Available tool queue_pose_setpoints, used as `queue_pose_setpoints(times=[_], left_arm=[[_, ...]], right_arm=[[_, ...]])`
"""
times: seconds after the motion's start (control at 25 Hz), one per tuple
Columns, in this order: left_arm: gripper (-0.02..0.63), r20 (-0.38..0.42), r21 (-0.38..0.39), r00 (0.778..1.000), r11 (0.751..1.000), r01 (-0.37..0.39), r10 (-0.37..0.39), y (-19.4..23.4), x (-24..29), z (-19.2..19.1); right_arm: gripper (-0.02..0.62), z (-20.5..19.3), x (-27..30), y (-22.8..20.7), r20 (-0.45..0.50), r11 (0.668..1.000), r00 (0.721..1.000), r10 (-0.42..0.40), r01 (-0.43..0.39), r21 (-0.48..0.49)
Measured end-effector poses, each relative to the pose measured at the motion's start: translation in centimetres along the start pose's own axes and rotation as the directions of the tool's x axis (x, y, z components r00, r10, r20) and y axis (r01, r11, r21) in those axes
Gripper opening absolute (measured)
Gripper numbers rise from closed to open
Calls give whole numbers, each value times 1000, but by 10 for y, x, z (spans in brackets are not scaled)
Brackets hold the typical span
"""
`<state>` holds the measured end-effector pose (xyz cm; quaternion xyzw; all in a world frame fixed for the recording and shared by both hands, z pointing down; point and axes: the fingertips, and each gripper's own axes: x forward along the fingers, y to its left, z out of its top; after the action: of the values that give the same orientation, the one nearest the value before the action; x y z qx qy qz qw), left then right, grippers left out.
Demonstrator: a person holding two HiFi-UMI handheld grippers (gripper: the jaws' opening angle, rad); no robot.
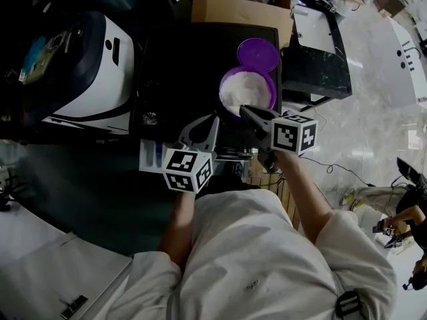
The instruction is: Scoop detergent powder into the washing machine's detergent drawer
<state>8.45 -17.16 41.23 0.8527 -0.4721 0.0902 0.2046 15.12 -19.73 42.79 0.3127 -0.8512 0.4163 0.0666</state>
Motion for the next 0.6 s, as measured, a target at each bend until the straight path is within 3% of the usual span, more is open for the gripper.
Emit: queue_pose_setpoints(times=[0.6], left_arm=[[20, 5, -2, 1000, 1000, -10, 10, 4, -1, 0]], right_arm=[[5, 13, -9, -15, 81, 994, 996, -46, 37, 104]])
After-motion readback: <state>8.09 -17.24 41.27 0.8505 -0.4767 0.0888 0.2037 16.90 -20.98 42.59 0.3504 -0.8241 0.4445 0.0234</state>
